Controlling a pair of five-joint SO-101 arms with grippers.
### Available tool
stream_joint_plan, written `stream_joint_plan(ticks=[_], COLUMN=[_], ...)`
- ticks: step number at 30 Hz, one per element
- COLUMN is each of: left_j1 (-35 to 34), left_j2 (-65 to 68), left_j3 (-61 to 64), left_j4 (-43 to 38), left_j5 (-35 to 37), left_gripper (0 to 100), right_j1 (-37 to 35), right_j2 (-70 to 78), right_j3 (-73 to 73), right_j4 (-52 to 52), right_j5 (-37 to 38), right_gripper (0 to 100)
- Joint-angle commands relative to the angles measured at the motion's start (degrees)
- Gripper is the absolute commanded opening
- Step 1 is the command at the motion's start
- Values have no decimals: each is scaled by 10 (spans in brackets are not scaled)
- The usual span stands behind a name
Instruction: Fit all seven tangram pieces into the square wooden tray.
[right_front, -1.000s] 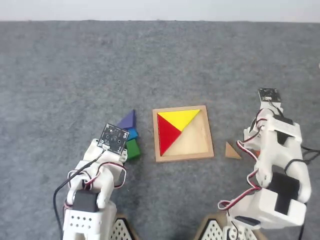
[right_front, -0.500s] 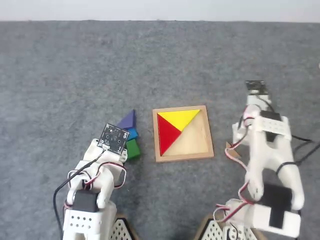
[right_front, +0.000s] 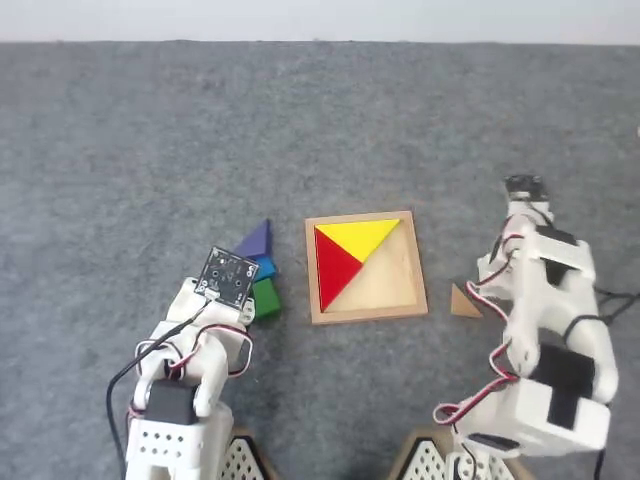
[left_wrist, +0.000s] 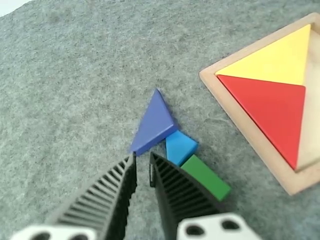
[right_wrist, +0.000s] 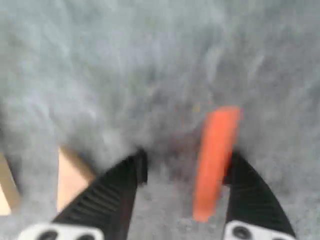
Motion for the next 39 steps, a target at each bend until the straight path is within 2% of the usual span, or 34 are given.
stream_joint_plan(ticks=[1, 13, 19, 27, 35, 39], left_j1=[-2, -2, -2, -2, -2, -2], left_j2=[-8, -8, -8, -8, -8, -8], left_j3=[-5, -5, -5, -5, -5, -5], left_j4=[4, 4, 4, 4, 4, 4], left_j5=[4, 4, 4, 4, 4, 4], left_gripper=[51, 51, 51, 51, 51, 51], right_j1=[39, 57, 120, 137, 89, 64], right_j2=[10, -6, -5, -6, -7, -30], right_j3=[-14, -20, -23, -36, -41, -39], right_j4=[-3, -5, -57, -56, -4, -1], right_j5=[18, -4, -4, -4, -5, -33], right_gripper=[246, 246, 246, 246, 245, 245])
